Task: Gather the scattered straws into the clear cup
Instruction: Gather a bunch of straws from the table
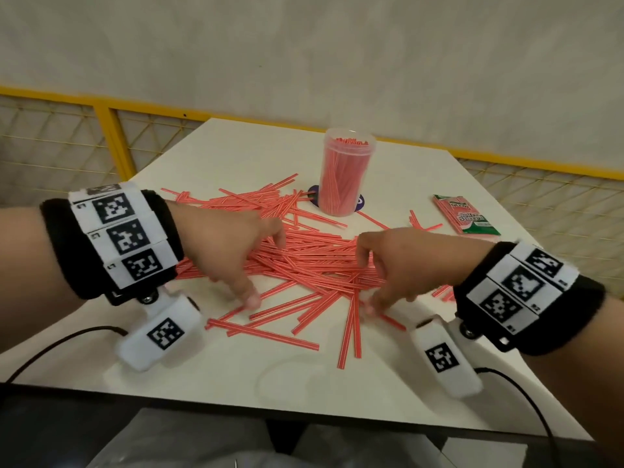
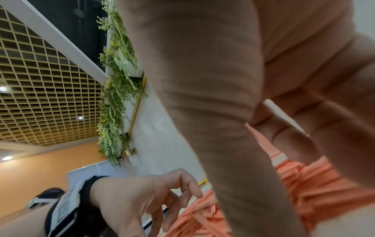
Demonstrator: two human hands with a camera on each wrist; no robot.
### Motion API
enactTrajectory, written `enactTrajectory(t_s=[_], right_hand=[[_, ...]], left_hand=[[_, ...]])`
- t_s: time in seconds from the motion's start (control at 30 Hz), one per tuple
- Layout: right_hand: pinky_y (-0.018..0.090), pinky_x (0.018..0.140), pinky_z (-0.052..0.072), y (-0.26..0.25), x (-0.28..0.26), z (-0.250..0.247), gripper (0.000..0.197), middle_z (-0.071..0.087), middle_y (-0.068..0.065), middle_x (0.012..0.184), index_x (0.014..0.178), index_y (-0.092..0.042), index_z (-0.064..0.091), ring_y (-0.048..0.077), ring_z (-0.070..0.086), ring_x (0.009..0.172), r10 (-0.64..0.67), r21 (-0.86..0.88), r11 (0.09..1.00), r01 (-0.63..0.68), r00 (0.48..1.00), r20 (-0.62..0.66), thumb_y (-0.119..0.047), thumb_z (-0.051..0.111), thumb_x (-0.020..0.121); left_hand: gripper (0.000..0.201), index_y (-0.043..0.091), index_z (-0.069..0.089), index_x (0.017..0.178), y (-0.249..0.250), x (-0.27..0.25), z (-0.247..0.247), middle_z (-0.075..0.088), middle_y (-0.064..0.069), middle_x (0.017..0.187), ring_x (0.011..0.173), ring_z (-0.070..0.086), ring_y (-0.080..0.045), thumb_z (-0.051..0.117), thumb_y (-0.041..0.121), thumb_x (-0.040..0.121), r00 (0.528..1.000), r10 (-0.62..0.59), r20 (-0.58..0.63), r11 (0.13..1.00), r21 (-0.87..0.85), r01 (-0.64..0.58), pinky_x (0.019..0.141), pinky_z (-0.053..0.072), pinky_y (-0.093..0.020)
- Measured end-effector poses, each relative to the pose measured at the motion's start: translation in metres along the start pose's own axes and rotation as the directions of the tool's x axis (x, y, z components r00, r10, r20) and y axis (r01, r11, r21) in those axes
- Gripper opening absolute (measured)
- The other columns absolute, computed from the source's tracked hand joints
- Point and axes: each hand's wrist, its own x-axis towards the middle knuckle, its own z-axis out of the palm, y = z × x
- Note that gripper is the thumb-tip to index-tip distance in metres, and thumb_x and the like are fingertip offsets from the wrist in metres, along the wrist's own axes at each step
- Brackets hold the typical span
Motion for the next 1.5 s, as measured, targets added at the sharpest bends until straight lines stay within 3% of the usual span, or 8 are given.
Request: enactTrajectory(t_s=[0.2, 0.33, 0.47, 0.67, 0.9, 1.2, 1.37, 1.5], right_hand=[[0.038, 0.077, 0.057, -0.011, 0.008, 0.013, 0.115, 0.054, -0.007, 0.12, 0.135, -0.039, 0.026, 0.018, 0.067, 0.089, -0.06, -0.144, 0.987, 0.069, 0.996, 0.068, -0.044, 0.094, 0.043], [0.022, 0.047, 0.048, -0.015, 0.023, 0.008, 0.088, 0.063, -0.007, 0.074, 0.124, -0.034, 0.037, 0.006, 0.064, 0.048, -0.032, -0.075, 0.997, 0.037, 0.997, 0.066, -0.039, 0.091, 0.054], [0.029, 0.058, 0.058, -0.018, 0.035, 0.004, 0.052, 0.066, -0.006, 0.066, 0.116, -0.024, 0.051, 0.017, 0.069, 0.058, -0.041, -0.057, 0.998, 0.037, 0.997, -0.065, -0.03, 0.08, 0.073], [0.024, 0.074, 0.037, -0.01, 0.033, -0.006, 0.047, 0.061, -0.003, 0.101, 0.127, -0.019, 0.053, 0.018, 0.06, 0.099, -0.06, -0.197, 0.98, 0.011, 0.967, -0.247, -0.043, 0.065, 0.088], [0.037, 0.099, 0.045, -0.024, 0.036, 0.001, 0.1, 0.052, 0.0, 0.131, 0.139, -0.021, 0.041, 0.021, 0.053, 0.115, -0.168, -0.261, 0.954, 0.15, 0.984, -0.051, -0.057, 0.084, 0.056], [0.03, 0.081, 0.046, -0.032, 0.054, -0.001, 0.05, 0.062, 0.002, 0.115, 0.121, -0.016, 0.058, 0.021, 0.057, 0.099, -0.2, -0.328, 0.934, 0.143, 0.968, -0.148, -0.038, 0.074, 0.079], [0.031, 0.078, 0.046, -0.031, 0.055, -0.002, 0.043, 0.061, 0.002, 0.111, 0.119, -0.017, 0.058, 0.02, 0.054, 0.092, -0.194, -0.318, 0.938, 0.137, 0.969, -0.152, -0.033, 0.071, 0.082], [0.03, 0.076, 0.043, -0.032, 0.058, -0.001, 0.037, 0.06, 0.005, 0.109, 0.117, -0.013, 0.054, 0.02, 0.051, 0.087, -0.174, -0.353, 0.928, 0.121, 0.977, -0.124, -0.031, 0.067, 0.086]], left_hand=[[0.121, 0.064, 0.001, 0.131, 0.011, -0.004, 0.014, 0.03, 0.01, 0.122, 0.11, 0.054, -0.021, 0.089, 0.058, 0.049, 0.976, -0.065, 0.209, 0.99, 0.138, 0.037, 0.09, 0.053, -0.043], [0.1, 0.049, 0.017, 0.135, 0.016, 0.014, 0.007, 0.054, -0.006, 0.116, 0.087, 0.069, -0.028, 0.087, 0.043, 0.064, 0.992, -0.031, 0.125, 0.999, 0.028, 0.027, 0.076, 0.058, -0.043], [0.071, 0.036, 0.034, 0.134, 0.021, 0.03, 0.002, 0.067, -0.015, 0.096, 0.064, 0.068, -0.027, 0.079, 0.032, 0.079, 0.999, 0.032, 0.019, 0.997, -0.072, -0.031, 0.056, 0.056, -0.032], [0.08, 0.036, 0.033, 0.14, 0.017, 0.037, -0.004, 0.045, -0.002, 0.117, 0.1, 0.054, -0.021, 0.074, 0.056, 0.074, 0.982, -0.001, -0.187, 0.994, 0.106, 0.021, 0.082, 0.044, -0.033], [0.115, 0.032, 0.022, 0.146, 0.023, 0.036, 0.0, 0.031, -0.001, 0.129, 0.118, 0.047, -0.025, 0.083, 0.065, 0.054, 0.994, -0.111, -0.024, 0.976, 0.187, 0.113, 0.098, 0.046, -0.045], [0.072, 0.022, 0.051, 0.132, 0.025, 0.052, -0.003, 0.058, -0.001, 0.123, 0.104, 0.055, -0.019, 0.084, 0.039, 0.07, 0.978, -0.023, -0.207, 0.998, 0.046, 0.034, 0.082, 0.043, -0.028], [0.052, 0.022, 0.058, 0.121, 0.027, 0.055, -0.004, 0.065, 0.004, 0.079, 0.045, 0.052, 0.005, 0.079, 0.037, 0.076, 0.964, -0.007, -0.267, 0.999, 0.037, 0.017, 0.051, 0.033, -0.02], [0.043, 0.018, 0.059, 0.122, 0.03, 0.055, -0.004, 0.069, 0.003, 0.074, 0.045, 0.049, 0.005, 0.071, 0.037, 0.084, 0.962, -0.011, -0.274, 0.999, 0.032, 0.021, 0.056, 0.039, -0.019]])
